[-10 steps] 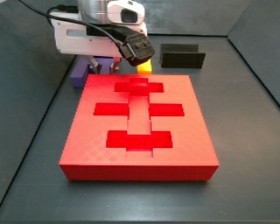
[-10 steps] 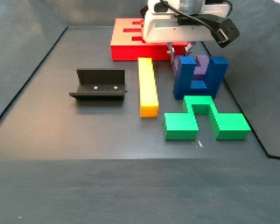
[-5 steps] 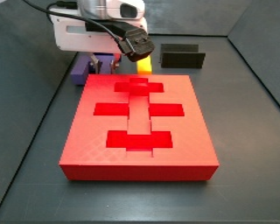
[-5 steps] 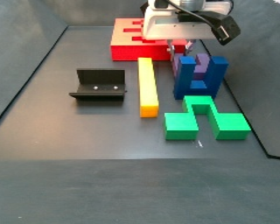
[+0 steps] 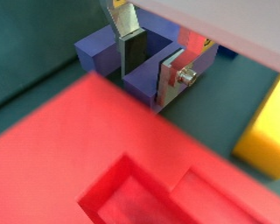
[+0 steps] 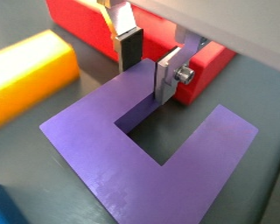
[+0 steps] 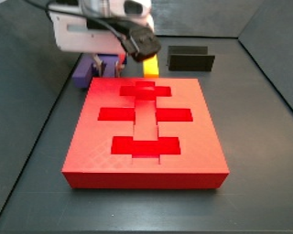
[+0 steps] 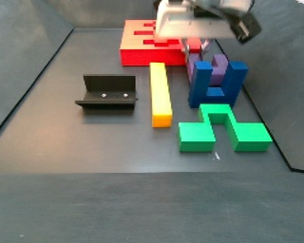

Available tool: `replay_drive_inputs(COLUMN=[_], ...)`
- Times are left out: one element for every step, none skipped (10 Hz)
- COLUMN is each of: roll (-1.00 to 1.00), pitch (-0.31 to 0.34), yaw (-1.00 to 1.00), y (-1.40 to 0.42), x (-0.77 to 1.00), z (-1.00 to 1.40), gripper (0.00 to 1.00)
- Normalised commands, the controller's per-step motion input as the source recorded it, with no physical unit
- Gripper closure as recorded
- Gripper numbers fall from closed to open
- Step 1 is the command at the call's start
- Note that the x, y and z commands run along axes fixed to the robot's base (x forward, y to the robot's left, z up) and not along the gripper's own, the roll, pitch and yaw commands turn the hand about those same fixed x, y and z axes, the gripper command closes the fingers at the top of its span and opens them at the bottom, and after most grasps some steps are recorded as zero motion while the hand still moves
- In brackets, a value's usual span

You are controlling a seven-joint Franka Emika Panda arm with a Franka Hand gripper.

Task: Pick up the purple object. Move up. Place the purple object on the fixture. Regrasp the purple object. Move to above the board. Insert the purple object.
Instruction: Move up, then place the purple object on the fixture.

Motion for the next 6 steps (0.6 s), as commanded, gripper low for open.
replay_drive_inputs(roll=[-0.03, -0.08, -0.02, -0.42, -0.41, -0.3], pitch=[0.069, 0.038, 0.0, -0.054, 0.0, 0.0], yaw=[0.03, 0.01, 0.0, 0.0, 0.0, 0.0], y=[0.01, 0.01, 0.0, 0.0, 0.0, -0.04], x=[-0.08, -0.02, 0.01, 0.31, 0.51, 0.52], z=[0.54, 0.21, 0.07, 0.64, 0.84, 0.87], gripper=[1.0, 1.0, 1.0, 1.0, 1.0, 1.0])
